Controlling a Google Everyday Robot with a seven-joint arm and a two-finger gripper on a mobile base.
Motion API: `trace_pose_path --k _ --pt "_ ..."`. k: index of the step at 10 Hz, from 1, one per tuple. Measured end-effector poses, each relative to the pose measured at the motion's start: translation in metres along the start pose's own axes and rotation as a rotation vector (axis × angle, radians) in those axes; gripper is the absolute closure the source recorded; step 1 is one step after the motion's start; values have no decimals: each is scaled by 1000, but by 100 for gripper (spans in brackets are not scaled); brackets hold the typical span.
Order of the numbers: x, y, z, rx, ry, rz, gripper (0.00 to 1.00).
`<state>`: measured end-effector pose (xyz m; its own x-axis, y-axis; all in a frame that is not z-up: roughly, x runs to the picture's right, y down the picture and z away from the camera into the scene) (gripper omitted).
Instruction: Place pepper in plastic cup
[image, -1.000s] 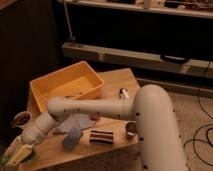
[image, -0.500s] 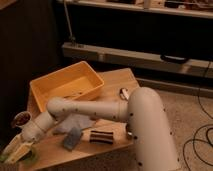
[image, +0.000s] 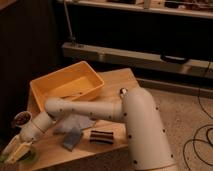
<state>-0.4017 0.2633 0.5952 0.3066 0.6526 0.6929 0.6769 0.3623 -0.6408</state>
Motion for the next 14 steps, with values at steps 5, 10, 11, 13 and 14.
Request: trace_pose_path --k 5,10,11,13,14 --pt "14 -4 -3 -1 -25 -7 100" --pt "20 -7 -5 9 -48 -2 61" --pt "20 -8 -5 10 -47 -3 51" --pt "21 -9 -6 12 -46 -2 31" --pt "20 -10 -5 13 -47 -3 23"
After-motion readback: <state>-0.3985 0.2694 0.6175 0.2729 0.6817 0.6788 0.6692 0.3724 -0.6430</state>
